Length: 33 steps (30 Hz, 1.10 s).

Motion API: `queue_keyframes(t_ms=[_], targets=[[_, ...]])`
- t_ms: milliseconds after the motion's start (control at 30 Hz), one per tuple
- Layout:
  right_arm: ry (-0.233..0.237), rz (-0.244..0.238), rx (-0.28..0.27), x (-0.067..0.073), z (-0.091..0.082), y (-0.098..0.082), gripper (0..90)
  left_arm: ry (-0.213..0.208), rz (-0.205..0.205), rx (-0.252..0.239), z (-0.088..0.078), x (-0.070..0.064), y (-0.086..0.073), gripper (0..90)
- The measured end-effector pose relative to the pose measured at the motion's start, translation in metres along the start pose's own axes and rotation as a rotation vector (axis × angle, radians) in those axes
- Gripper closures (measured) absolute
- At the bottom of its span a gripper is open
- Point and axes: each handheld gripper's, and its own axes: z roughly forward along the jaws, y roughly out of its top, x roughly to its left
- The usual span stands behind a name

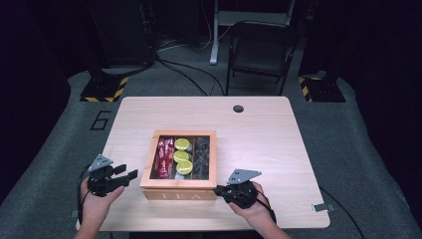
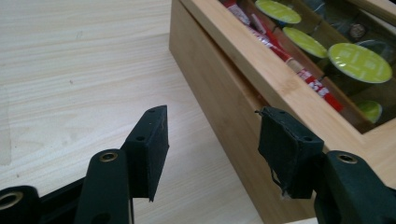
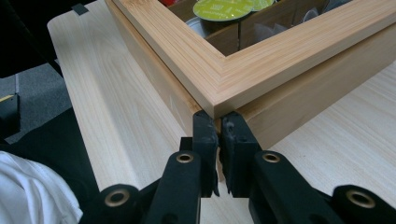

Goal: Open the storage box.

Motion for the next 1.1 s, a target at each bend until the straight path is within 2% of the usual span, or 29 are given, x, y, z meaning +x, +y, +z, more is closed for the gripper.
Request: queue_keyframes(t_ms=[33,67,167,233,333,467,533,867,933,1033,1100], targets=[[-0.004,0.01,-0.007,0.001,0.0,0.0,84.0,0.0,0.0,0.0,0.0,0.0,0.0,42.7],[-0.005,0.009,-0.008,0.0,0.0,0.001,83.9,-0.02,0.002,0.001,-0.006,-0.002,0.004,42.8],[-0.001,0.002,-0.003,0.0,0.0,0.002,83.5,-0.025,0.008,-0.019,-0.012,-0.006,0.008,42.5],[0.002,0.001,-0.008,-0.001,0.001,0.003,83.4,-0.051,0.008,-0.05,-0.02,-0.013,0.015,41.7],[0.004,0.016,-0.009,0.0,0.001,0.004,83.4,-0.077,0.01,-0.067,-0.026,-0.02,0.022,40.1],[0.011,0.026,-0.007,-0.001,0.003,0.006,83.3,-0.079,0.023,-0.056,-0.028,-0.026,0.027,38.6],[0.017,0.012,-0.006,-0.002,0.003,0.007,83.3,-0.081,0.03,-0.045,-0.029,-0.03,0.024,38.1],[0.017,0.011,-0.002,-0.002,0.003,0.009,83.3,-0.106,0.063,0.016,-0.024,-0.043,-0.005,39.7],[0.015,0.016,-0.004,-0.001,0.003,0.01,83.3,-0.108,0.074,0.017,-0.021,-0.046,-0.009,41.5],[0.021,0.012,-0.012,-0.002,0.002,0.011,83.2,-0.118,0.1,0.042,-0.016,-0.05,-0.013,44.4],[0.016,0.028,-0.018,-0.001,0.002,0.011,83.2,-0.124,0.125,0.06,-0.014,-0.053,-0.014,45.0]])
